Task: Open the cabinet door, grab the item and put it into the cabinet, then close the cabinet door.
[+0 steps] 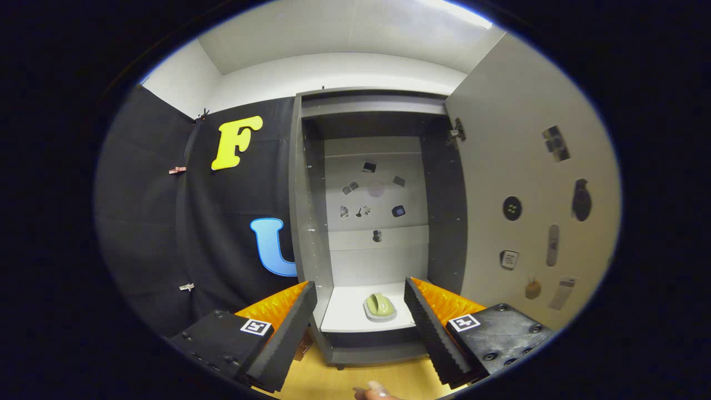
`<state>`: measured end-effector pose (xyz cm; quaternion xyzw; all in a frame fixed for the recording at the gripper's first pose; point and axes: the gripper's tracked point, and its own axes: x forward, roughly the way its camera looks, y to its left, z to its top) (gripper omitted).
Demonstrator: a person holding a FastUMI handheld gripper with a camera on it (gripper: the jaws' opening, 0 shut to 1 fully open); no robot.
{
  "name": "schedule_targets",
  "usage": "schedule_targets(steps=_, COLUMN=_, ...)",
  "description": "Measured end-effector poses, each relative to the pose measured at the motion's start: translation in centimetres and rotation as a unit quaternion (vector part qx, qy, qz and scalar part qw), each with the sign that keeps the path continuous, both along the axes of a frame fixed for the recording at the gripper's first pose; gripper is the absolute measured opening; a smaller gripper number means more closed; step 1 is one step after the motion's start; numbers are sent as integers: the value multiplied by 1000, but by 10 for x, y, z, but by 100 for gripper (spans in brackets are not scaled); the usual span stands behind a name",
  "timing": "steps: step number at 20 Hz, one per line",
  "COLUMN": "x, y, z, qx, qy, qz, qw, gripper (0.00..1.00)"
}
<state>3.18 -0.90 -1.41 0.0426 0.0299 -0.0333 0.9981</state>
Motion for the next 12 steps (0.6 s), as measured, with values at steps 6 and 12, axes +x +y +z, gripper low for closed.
schedule_targets(steps=6, x=-79, y=-47, z=32, qx=26, qy=0, qz=-32, qw=999, gripper=99)
schedule_targets(steps=12, x=-152, y=-137, z=69, qx=11, qy=-33, qz=-54, qw=998, gripper=98)
